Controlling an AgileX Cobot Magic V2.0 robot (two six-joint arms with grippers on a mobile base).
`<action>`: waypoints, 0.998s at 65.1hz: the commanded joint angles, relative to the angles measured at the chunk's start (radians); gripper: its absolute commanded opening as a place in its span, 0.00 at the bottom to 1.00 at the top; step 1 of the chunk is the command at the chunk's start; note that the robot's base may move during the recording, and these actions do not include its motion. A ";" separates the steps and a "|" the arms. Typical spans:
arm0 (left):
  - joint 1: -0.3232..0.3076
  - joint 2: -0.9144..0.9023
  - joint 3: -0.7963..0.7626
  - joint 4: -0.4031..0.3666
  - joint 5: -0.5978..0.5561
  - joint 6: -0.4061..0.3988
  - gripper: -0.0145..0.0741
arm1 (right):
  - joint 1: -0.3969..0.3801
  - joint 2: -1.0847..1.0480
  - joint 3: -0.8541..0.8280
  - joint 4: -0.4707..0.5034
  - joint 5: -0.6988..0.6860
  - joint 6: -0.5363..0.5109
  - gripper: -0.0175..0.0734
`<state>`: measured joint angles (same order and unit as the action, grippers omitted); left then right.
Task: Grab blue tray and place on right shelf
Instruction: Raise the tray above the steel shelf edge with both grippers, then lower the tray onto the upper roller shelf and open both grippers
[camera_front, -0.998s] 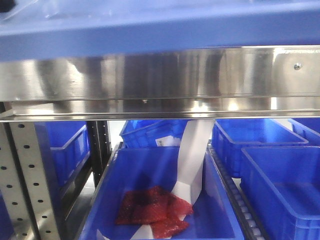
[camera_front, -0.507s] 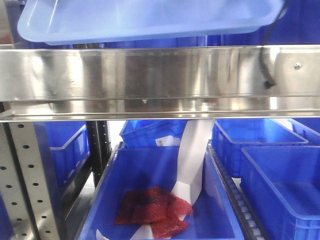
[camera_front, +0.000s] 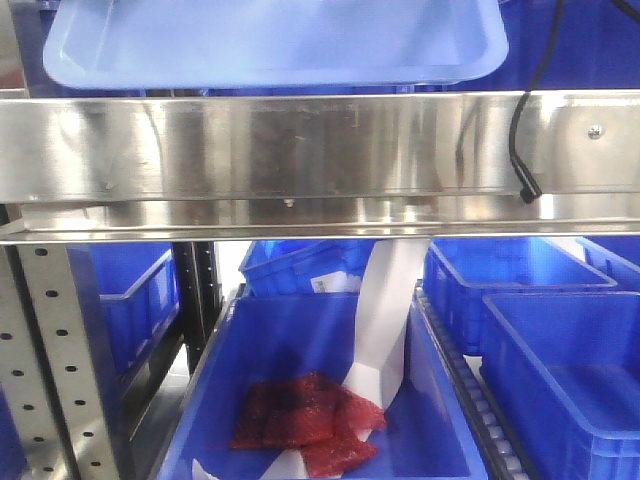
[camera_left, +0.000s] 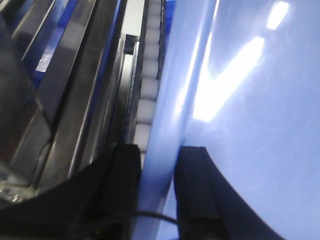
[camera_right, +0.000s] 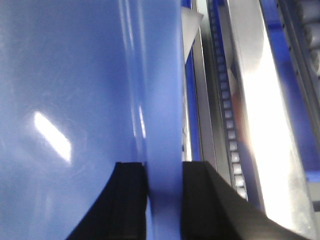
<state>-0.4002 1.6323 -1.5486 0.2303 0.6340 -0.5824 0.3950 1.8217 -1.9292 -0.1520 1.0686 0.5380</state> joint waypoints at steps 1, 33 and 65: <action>-0.019 -0.018 -0.047 -0.081 -0.138 -0.025 0.38 | 0.011 -0.029 -0.039 0.101 -0.085 -0.003 0.47; -0.018 0.034 -0.047 0.016 -0.037 -0.025 0.54 | 0.008 0.015 -0.039 0.059 -0.065 -0.007 0.63; -0.015 0.043 -0.057 0.131 -0.008 -0.025 0.53 | 0.002 0.016 -0.039 -0.055 -0.035 -0.007 0.88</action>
<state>-0.4121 1.7263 -1.5688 0.3344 0.6839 -0.6021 0.4040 1.8886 -1.9292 -0.1751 1.0746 0.5380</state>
